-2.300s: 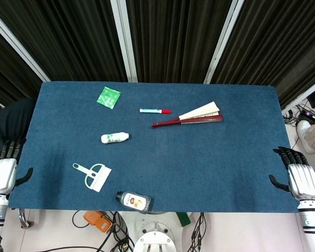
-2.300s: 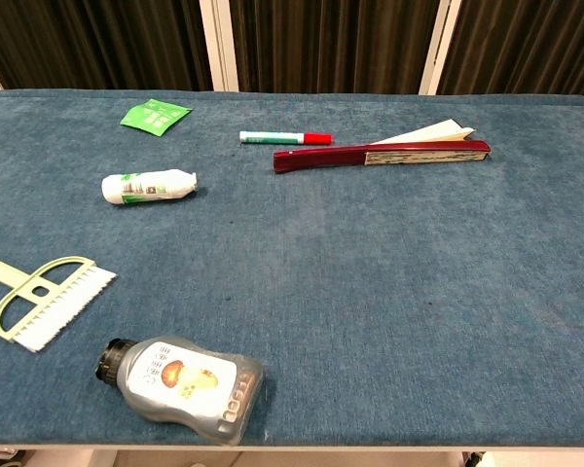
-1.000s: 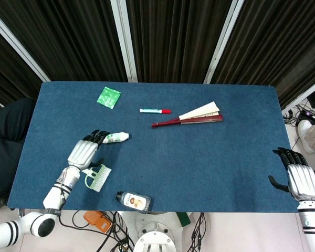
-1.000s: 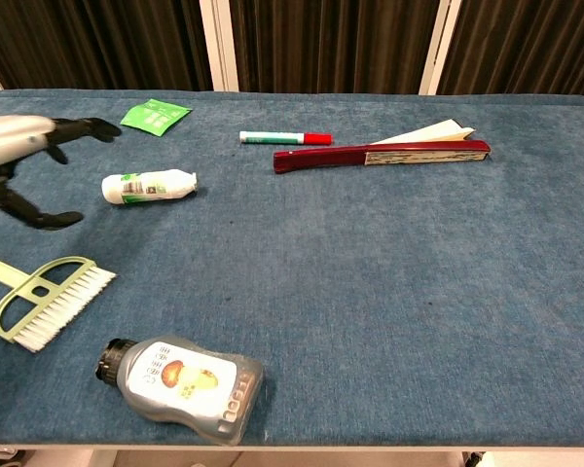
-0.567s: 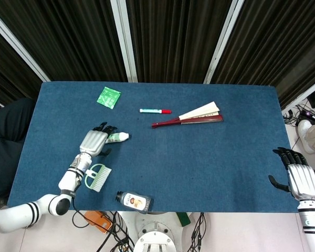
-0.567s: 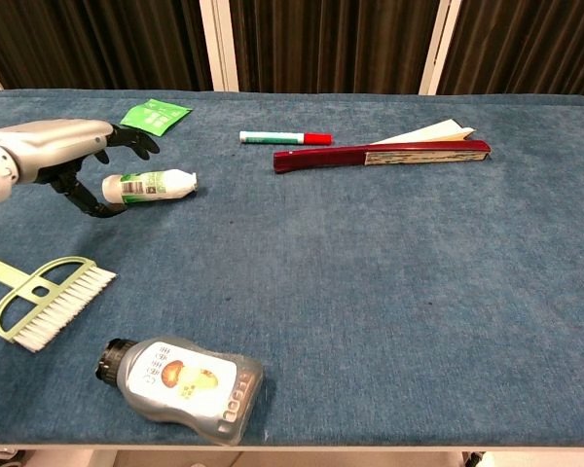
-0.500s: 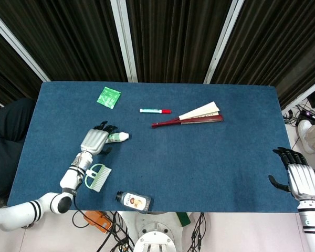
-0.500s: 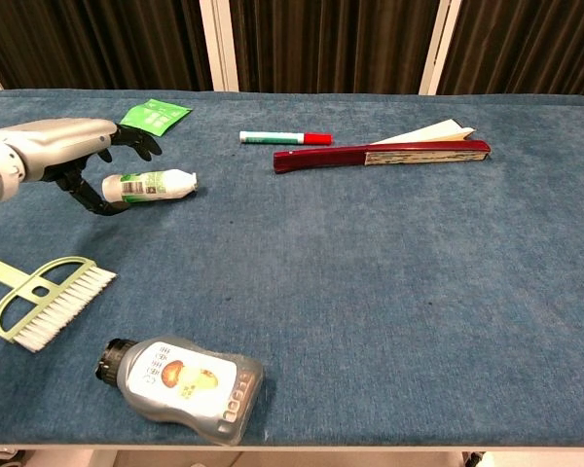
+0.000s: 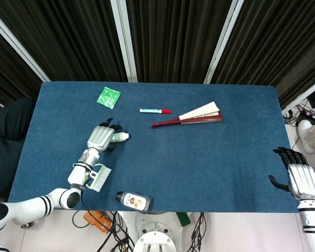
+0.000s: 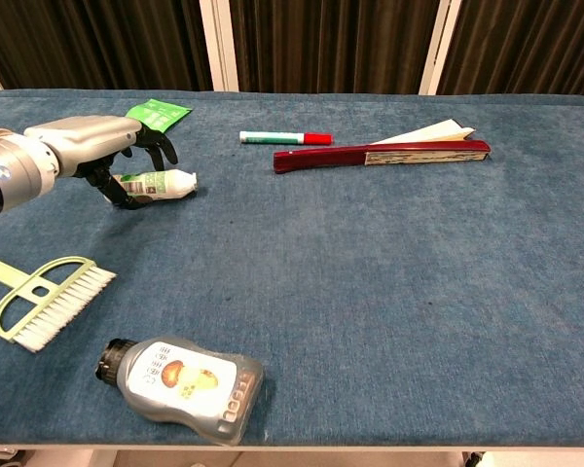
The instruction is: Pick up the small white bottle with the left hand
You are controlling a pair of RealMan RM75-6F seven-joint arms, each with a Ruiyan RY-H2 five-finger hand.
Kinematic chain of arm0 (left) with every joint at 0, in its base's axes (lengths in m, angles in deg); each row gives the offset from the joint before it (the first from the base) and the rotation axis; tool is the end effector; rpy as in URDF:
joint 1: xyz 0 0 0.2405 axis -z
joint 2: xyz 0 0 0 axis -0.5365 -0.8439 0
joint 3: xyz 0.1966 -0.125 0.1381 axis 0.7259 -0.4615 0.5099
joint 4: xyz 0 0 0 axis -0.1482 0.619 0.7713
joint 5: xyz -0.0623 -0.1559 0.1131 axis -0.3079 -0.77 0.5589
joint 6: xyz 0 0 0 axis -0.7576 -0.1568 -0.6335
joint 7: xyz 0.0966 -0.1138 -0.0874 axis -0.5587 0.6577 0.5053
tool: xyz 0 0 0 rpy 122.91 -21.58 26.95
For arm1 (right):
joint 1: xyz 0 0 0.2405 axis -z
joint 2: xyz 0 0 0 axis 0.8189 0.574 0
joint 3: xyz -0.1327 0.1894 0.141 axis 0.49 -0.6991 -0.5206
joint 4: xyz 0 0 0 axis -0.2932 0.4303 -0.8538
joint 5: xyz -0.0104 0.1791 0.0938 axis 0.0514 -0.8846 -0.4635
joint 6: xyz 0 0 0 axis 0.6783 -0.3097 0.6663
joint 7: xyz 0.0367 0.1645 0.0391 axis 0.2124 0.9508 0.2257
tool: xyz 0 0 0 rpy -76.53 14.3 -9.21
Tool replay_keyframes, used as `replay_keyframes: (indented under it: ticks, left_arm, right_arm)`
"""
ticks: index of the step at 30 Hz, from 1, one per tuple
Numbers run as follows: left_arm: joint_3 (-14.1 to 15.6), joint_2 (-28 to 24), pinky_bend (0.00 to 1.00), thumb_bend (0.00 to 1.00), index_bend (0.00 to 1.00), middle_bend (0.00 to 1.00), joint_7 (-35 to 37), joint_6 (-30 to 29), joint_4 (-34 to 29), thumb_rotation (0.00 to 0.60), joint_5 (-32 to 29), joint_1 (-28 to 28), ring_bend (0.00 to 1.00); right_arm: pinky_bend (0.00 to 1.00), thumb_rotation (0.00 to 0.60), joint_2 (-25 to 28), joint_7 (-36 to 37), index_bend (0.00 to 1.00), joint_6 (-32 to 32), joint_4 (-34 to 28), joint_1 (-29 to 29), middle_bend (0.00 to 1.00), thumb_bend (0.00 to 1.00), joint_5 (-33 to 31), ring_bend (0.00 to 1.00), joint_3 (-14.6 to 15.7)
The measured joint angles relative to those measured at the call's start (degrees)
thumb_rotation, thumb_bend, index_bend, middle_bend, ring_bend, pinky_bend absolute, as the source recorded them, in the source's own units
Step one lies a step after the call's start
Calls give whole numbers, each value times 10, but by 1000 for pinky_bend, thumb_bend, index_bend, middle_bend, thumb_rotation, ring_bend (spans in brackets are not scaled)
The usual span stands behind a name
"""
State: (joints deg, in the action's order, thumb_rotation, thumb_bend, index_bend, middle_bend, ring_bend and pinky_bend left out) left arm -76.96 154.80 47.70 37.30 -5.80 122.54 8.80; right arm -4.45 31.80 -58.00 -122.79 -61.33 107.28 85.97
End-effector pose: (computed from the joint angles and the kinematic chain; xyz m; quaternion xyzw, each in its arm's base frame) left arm -0.1913 0.4010 -0.0425 -0.7259 -0.4026 -0.3241 0.4538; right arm -0.3252 -0.2199 0.1633 0.5907 -0.4320 0.3639 0.5762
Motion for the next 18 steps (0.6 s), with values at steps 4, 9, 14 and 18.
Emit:
replay_keyframes:
  ticks: [4, 9, 14, 18]
  left_arm:
    - [-2, 8, 218, 315, 287, 333, 1, 3, 23, 600, -11, 7, 43]
    - [0, 11, 218, 317, 296, 345, 7, 4, 35, 600, -20, 9, 48]
    - [6, 12, 218, 326, 312, 373, 13, 6, 43, 600, -23, 9, 68]
    - [11, 13, 218, 335, 317, 381, 20, 11, 52, 600, -26, 7, 71]
  right_arm:
    - [172, 600, 0, 1, 239, 1, 0, 0, 206, 385, -2, 181, -1]
    - [172, 600, 1, 1, 239, 3, 0, -1, 206, 385, -3, 181, -1]
    - [172, 600, 1, 0, 239, 4, 0, -1, 206, 385, -5, 181, -1]
    - [172, 600, 1, 1, 239, 4, -1, -1, 206, 385, -5, 181, -1]
